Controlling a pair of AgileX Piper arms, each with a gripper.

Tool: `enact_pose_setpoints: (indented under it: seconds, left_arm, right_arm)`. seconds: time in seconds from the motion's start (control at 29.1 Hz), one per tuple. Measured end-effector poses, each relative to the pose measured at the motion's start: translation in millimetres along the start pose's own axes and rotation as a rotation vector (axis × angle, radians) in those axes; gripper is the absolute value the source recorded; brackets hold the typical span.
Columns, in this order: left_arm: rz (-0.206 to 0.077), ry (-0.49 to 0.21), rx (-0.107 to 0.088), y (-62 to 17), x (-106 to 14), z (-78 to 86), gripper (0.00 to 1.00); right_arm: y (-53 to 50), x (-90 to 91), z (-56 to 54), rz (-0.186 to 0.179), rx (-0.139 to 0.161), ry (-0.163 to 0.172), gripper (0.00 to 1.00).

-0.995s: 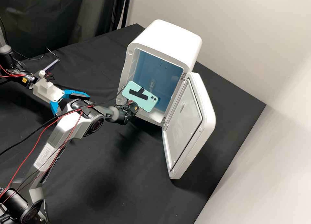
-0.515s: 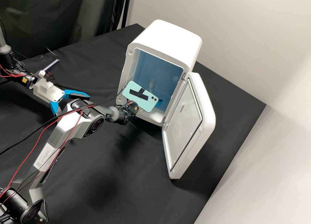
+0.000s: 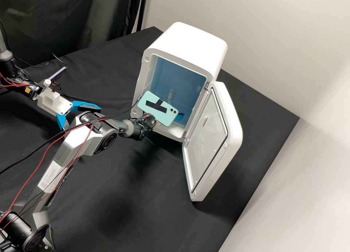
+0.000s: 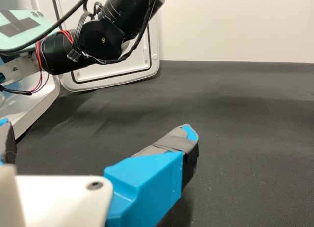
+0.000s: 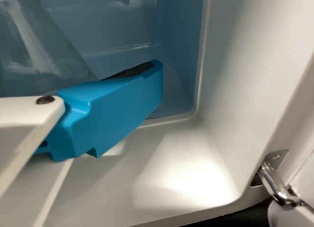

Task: Place the flask in the incubator

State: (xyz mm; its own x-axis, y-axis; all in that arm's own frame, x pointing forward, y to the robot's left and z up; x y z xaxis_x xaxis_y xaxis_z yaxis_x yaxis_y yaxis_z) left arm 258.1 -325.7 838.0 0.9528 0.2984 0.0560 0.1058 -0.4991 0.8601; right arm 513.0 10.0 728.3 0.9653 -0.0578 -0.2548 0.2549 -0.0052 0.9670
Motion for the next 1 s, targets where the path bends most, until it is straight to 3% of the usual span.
enact_pose_setpoints:
  seconds: [0.45,1.0]
  left_arm:
    - [0.0,0.0,0.0,0.0,0.0,0.0,1.0]
    - [0.0,0.0,0.0,0.0,0.0,0.0,1.0]
  right_arm:
    - [-2.7,-3.0,2.4,-0.011,0.001,-0.011,1.0]
    - [11.2,-34.7,4.0,0.004,0.015,-0.028,1.0]
